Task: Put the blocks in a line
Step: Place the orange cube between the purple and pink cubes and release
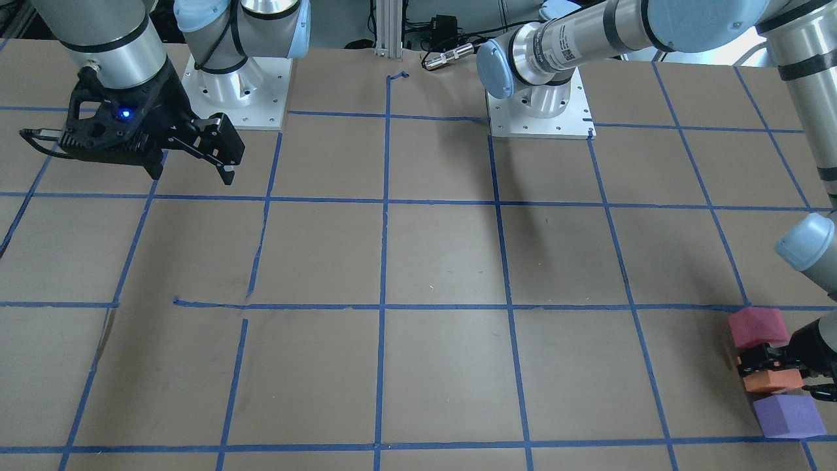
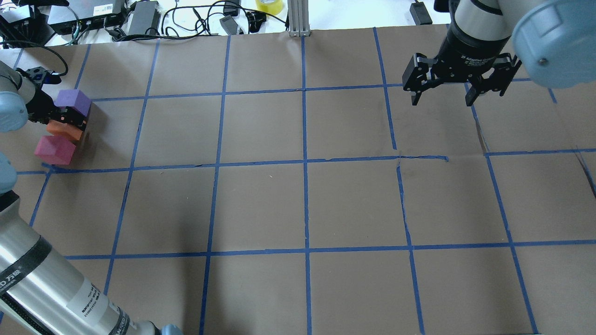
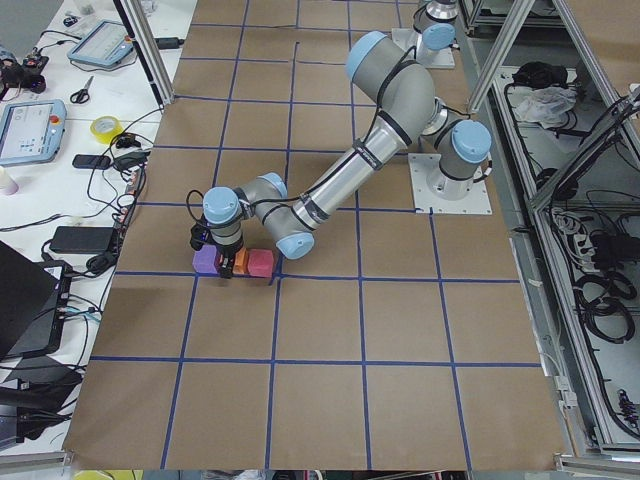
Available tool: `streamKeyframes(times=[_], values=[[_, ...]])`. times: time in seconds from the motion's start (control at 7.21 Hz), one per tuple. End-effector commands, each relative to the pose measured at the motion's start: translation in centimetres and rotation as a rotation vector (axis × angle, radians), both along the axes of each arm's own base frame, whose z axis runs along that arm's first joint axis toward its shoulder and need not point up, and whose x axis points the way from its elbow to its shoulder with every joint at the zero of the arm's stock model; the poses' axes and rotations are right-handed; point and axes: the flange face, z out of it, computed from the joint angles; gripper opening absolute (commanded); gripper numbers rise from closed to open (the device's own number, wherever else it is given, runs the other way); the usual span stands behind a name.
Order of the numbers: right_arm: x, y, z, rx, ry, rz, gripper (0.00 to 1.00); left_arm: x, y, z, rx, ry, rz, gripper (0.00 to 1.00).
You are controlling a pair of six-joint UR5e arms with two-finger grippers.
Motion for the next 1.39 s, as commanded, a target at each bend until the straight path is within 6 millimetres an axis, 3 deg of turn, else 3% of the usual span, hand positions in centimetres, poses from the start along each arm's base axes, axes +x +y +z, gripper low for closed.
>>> streamKeyframes(times=[0.0, 0.42, 0.69, 1.11, 1.25], values=[[0.1, 1.6, 1.5, -0.016, -0.010, 0.005, 1.00, 0.4, 0.0, 0.9, -0.010, -0.013, -0.002, 1.00], [0.2, 1.7, 1.1, 0.002, -0.022, 0.002, 1.00, -0.2, 0.0, 4.5, -0.051, -0.033, -0.001, 1.00], [0.2, 1.2, 0.4, 0.011, -0.017, -0.006, 1.00, -1.5, 0.4, 8.5, -0.065, -0.051, -0.009, 1.00], [0.1, 1.5, 1.0, 0.007, -0.012, 0.001, 1.00, -5.2, 4.9, 20.0, -0.031, -0.016, -0.027, 1.00], [0.1, 1.1, 0.2, 0.022, -0.010, 0.001, 1.00, -6.5, 6.9, 23.3, -0.014, -0.008, -0.024, 1.00]])
